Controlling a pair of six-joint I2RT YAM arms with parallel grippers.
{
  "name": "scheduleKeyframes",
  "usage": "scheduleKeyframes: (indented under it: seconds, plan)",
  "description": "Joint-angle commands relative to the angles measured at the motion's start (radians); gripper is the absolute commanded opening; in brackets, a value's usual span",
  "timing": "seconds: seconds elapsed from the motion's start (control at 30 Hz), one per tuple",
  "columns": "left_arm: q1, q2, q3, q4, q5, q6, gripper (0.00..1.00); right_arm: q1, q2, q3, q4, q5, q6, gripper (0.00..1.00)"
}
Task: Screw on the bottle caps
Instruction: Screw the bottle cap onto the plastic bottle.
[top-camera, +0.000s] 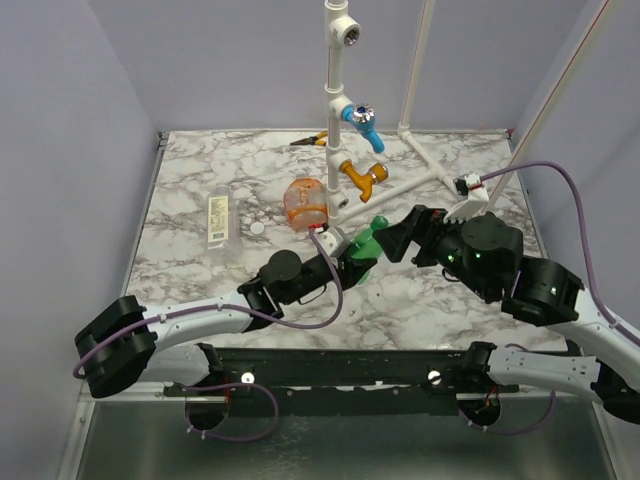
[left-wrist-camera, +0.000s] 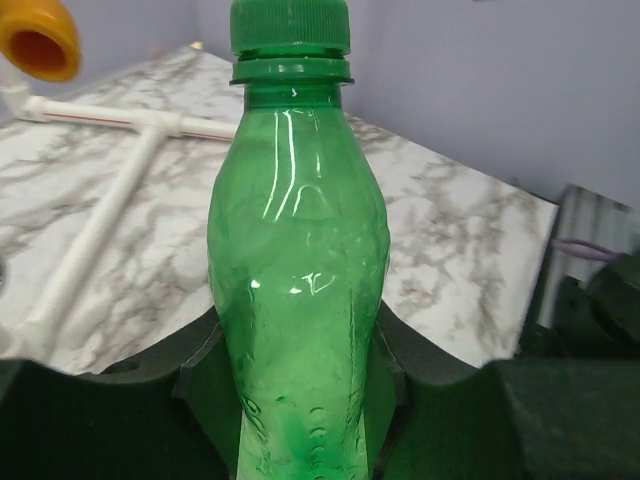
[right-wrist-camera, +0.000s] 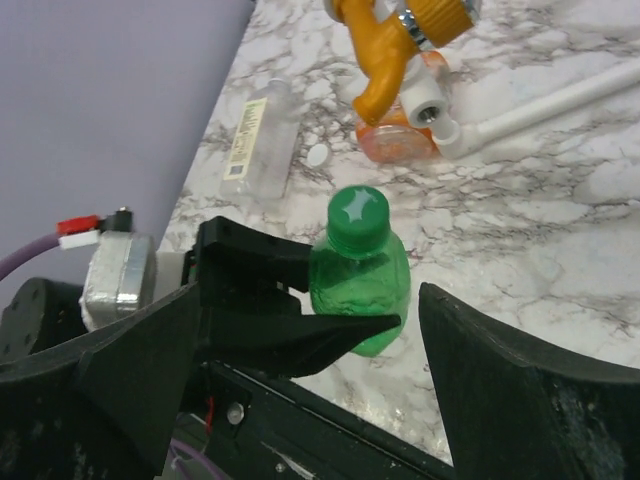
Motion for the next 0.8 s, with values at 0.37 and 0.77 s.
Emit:
scheduleKeyframes:
  seconds: [0.37, 0.77]
  plan:
    - [0.112, -0.127, -0.150, 0.302, 0.564, -0.361, 0.00, 0.004, 0.003, -0.031, 0.179, -0.283, -0.184, 0.65]
    - [0.130, -0.121, -0.180, 0.417, 0.573, -0.424, 0.00, 0.004, -0.007, -0.046, 0.179, -0.303, -0.163, 0.50]
